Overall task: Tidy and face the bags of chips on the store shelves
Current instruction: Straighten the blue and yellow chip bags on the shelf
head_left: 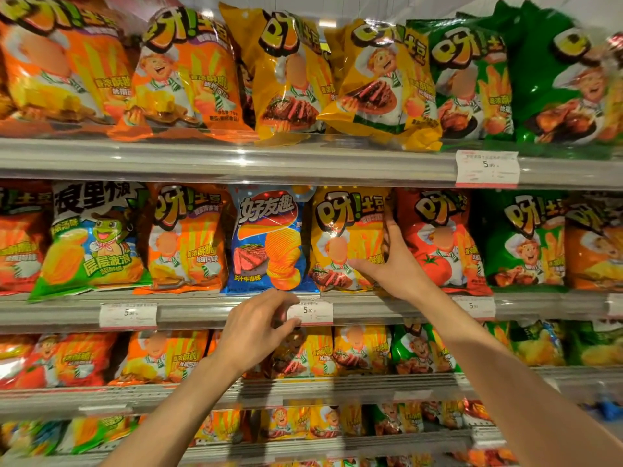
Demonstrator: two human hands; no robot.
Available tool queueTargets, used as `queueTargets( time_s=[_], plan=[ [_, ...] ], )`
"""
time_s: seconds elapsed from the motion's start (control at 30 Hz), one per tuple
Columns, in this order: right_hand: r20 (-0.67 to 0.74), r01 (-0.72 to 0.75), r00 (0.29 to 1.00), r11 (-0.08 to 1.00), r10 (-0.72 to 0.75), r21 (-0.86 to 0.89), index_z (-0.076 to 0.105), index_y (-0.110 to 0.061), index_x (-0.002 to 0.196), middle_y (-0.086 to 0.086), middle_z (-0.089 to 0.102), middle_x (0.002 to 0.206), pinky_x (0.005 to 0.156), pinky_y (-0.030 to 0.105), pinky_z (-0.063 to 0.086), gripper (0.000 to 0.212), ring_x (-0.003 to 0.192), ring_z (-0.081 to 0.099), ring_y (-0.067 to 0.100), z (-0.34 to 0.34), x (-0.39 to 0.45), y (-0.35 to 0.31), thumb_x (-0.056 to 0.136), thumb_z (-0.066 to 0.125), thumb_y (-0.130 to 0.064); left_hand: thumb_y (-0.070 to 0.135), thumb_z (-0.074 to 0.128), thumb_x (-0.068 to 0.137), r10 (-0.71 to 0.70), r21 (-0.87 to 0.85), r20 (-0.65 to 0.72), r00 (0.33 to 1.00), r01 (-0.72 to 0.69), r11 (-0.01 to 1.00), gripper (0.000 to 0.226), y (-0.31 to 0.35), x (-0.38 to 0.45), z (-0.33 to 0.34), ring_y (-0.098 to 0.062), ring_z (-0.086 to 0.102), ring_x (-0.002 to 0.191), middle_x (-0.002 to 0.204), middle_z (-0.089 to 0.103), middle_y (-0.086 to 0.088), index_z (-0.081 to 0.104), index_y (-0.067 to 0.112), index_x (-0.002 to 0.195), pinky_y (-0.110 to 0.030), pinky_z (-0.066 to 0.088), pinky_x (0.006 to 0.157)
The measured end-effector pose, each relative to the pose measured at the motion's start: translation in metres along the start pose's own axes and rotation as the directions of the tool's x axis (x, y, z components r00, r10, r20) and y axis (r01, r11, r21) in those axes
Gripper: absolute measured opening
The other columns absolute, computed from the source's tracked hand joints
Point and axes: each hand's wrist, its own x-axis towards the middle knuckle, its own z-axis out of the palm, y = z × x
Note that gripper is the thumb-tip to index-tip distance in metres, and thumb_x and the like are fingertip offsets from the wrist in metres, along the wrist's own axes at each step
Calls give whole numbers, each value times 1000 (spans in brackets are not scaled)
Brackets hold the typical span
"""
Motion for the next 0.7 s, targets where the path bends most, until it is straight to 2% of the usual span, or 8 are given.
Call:
queueTargets(
  time_s=[0.07, 0.2, 0.3, 0.37, 0.5, 0.57, 0.63, 0.7],
  plan=[
    [5, -18, 1000, 1000, 18, -18, 5, -35, 156, -14, 46, 140, 109, 41, 45, 114, 126, 52, 9, 0, 0, -1, 74, 84, -41, 39, 74, 85, -1, 3, 1, 1000, 1, 1000, 29, 0, 0, 0, 1, 51, 71, 80, 55, 19, 63, 31, 111, -19, 41, 60],
    [-40, -31, 999, 997, 29, -70, 4, -27, 157, -8, 46, 143, 106, 29, 41, 107, 127, 49, 10, 2, -11, -11, 82, 79, -38, 36, 74, 85, -3, -10, 10, 1000, 3, 1000, 30, 0, -1, -1, -1, 52, 73, 82, 57, 18, 63, 30, 112, -20, 42, 61],
    [-141, 6, 990, 992, -24, -124, 4, -30, 157, -5, 28, 161, 118, 39, 31, 99, 146, 30, 13, 11, -35, -14, 87, 72, -44, 33, 74, 86, -8, -35, 9, 1000, 8, 999, 30, 0, -4, 0, -3, 51, 76, 83, 54, 18, 62, 28, 114, -23, 43, 64],
    [-172, 20, 984, 983, -52, -184, 8, -30, 158, -8, 20, 164, 121, 41, 24, 90, 149, 20, 12, 20, -55, -11, 91, 67, -44, 30, 73, 86, -11, -56, -6, 1000, 11, 998, 31, 0, -8, 3, -4, 50, 78, 84, 52, 16, 63, 26, 115, -22, 41, 66],
    [-131, 66, 985, 940, -116, -334, 18, -34, 157, -12, 2, 167, 124, 41, 15, 76, 152, 2, 6, 42, -95, 6, 95, 61, -44, 29, 67, 91, -7, -91, -53, 999, 3, 996, 33, 2, -21, 10, -11, 54, 91, 97, 54, 8, 62, 22, 123, -28, 47, 72],
    [-116, 140, 971, 894, -208, -426, 31, -28, 155, -2, 3, 168, 122, 41, 17, 73, 154, 5, 15, 55, -111, 21, 93, 65, -42, 30, 65, 92, -29, -101, -57, 998, 23, 995, 39, 4, -32, 14, -13, 53, 101, 106, 52, 7, 59, 22, 129, -27, 48, 78],
    [-81, 97, 983, 845, -163, -526, 36, -23, 153, 5, 1, 168, 121, 42, 16, 70, 154, 5, 23, 66, -128, 34, 94, 62, -48, 30, 67, 90, -35, -106, -61, 998, 29, 994, 43, 4, -45, 21, -14, 52, 108, 115, 53, 6, 59, 22, 132, -28, 49, 83],
    [-26, 24, 999, 824, -47, -567, 29, -28, 155, 2, -5, 168, 122, 42, 13, 69, 154, 1, 21, 74, -149, 51, 95, 55, -52, 26, 71, 87, -29, -119, -84, 996, 18, 993, 48, 7, -56, 31, -16, 55, 110, 123, 55, 3, 59, 23, 133, -33, 53, 81]
  ],
)
